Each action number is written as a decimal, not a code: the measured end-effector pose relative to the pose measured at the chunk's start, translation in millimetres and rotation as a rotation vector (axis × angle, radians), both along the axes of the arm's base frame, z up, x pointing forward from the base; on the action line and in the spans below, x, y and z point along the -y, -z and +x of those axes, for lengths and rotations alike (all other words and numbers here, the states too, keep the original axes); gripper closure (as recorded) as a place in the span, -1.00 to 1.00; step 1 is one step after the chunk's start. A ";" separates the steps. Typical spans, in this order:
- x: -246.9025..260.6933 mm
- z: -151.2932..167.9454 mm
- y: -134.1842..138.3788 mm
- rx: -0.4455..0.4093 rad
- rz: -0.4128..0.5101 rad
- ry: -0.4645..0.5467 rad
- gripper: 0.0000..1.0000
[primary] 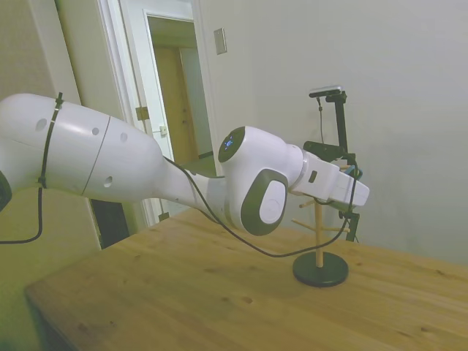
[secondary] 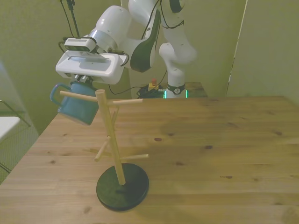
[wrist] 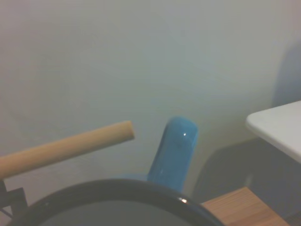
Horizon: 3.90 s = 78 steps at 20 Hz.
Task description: Unload the mug
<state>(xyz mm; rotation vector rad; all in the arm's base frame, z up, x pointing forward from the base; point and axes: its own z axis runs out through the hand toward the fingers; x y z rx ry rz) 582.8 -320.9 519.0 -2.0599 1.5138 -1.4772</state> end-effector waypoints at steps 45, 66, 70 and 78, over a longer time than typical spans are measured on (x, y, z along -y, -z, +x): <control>-210.9 -29.0 117.2 -0.813 0.105 -0.284 1.00; -183.5 67.7 157.2 -0.865 0.074 -0.232 -1.00; -183.0 68.3 154.4 -0.861 0.069 -0.241 -1.00; -182.3 66.4 132.8 -0.799 0.054 -0.271 -1.00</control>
